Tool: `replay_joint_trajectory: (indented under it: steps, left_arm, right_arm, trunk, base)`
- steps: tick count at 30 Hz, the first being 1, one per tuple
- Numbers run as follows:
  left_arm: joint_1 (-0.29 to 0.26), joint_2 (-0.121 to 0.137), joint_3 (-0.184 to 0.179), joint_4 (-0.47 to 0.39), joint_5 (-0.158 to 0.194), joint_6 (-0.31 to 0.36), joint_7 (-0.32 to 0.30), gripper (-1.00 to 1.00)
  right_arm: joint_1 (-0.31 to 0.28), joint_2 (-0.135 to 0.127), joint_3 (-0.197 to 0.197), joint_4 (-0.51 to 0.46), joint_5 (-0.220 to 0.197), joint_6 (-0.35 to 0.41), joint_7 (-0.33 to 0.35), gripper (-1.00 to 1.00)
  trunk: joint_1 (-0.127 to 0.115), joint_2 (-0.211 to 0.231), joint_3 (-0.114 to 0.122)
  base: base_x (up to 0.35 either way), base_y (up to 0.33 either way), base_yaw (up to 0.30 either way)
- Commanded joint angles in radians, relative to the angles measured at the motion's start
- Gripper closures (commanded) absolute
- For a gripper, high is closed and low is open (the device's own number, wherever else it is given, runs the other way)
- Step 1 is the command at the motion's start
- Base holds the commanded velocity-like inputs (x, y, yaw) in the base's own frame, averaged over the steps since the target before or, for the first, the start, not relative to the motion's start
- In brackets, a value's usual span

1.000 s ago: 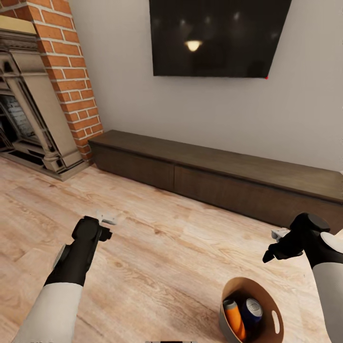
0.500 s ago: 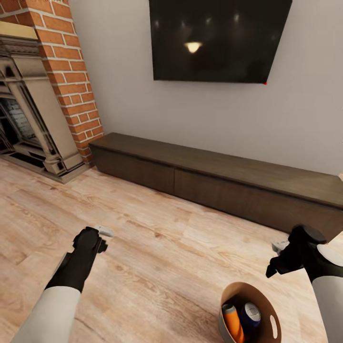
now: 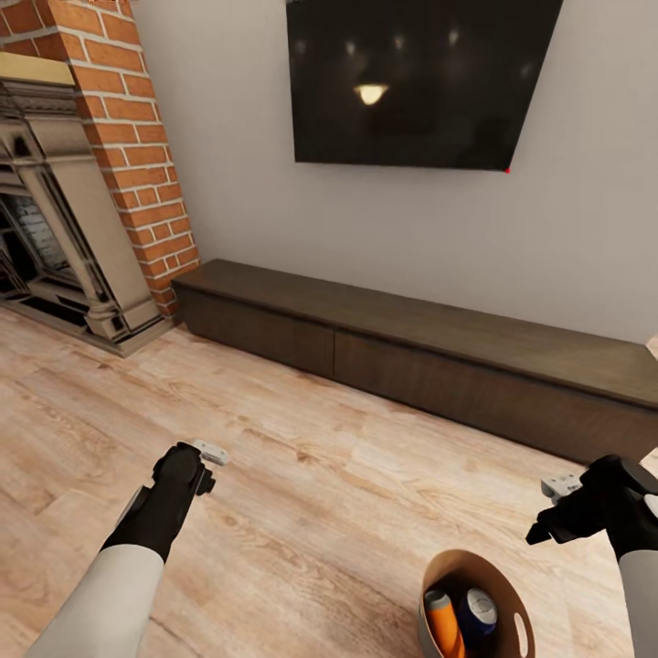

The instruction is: Put the three can of soda from the living room inside the tash can in the kitchen.

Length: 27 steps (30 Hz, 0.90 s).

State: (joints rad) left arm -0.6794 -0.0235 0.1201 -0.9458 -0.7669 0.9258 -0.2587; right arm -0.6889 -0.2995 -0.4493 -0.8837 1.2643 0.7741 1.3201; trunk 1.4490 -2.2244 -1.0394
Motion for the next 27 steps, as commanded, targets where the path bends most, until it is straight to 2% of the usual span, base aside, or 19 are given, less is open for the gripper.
replay_joint_trajectory:
  steps: [1,5,8,14,17,20,27]
  left_arm:
    - [0.000,0.000,0.000,0.001,0.001,0.000,0.000,-1.00]
    - [0.000,0.001,0.003,0.011,0.013,-0.022,0.000,-1.00]
    - [0.016,0.003,0.015,0.059,0.035,-0.073,0.003,-1.00]
    - [0.029,0.004,0.090,0.113,0.048,-0.152,0.006,-1.00]
    - [0.035,0.007,0.152,0.127,0.049,-0.195,0.007,-1.00]
    - [0.062,0.012,0.189,0.133,0.052,-0.229,0.009,-1.00]
    - [0.119,0.016,0.282,0.138,0.052,-0.315,0.017,-1.00]
  right_arm:
    - [0.005,0.001,-0.002,0.000,-0.004,-0.002,-0.003,-1.00]
    - [0.024,0.003,-0.008,0.001,-0.016,-0.010,-0.012,-1.00]
    - [0.046,0.003,-0.010,0.001,-0.029,-0.015,-0.016,-1.00]
    - [0.080,0.011,-0.012,0.004,-0.053,-0.051,-0.080,-1.00]
    - [0.110,0.022,-0.015,0.005,-0.105,-0.104,-0.161,-1.00]
    - [0.137,0.027,-0.016,0.016,-0.145,-0.122,-0.222,-1.00]
    - [0.155,0.029,-0.018,0.098,-0.190,-0.162,-0.308,-1.00]
  trunk:
    - [-0.004,0.007,0.003]
    - [-0.019,0.035,0.016]
    - [-0.031,0.056,0.025]
    - [-0.054,0.098,0.044]
    - [-0.065,0.119,0.053]
    - [-0.077,0.140,0.063]
    - [-0.104,0.189,0.085]
  base:
    - [0.000,0.000,0.000]
    - [0.000,0.000,0.000]
    - [0.000,0.000,0.000]
    - [0.000,0.000,0.000]
    - [0.000,0.000,0.000]
    - [0.000,0.000,0.000]
    - [0.000,0.000,0.000]
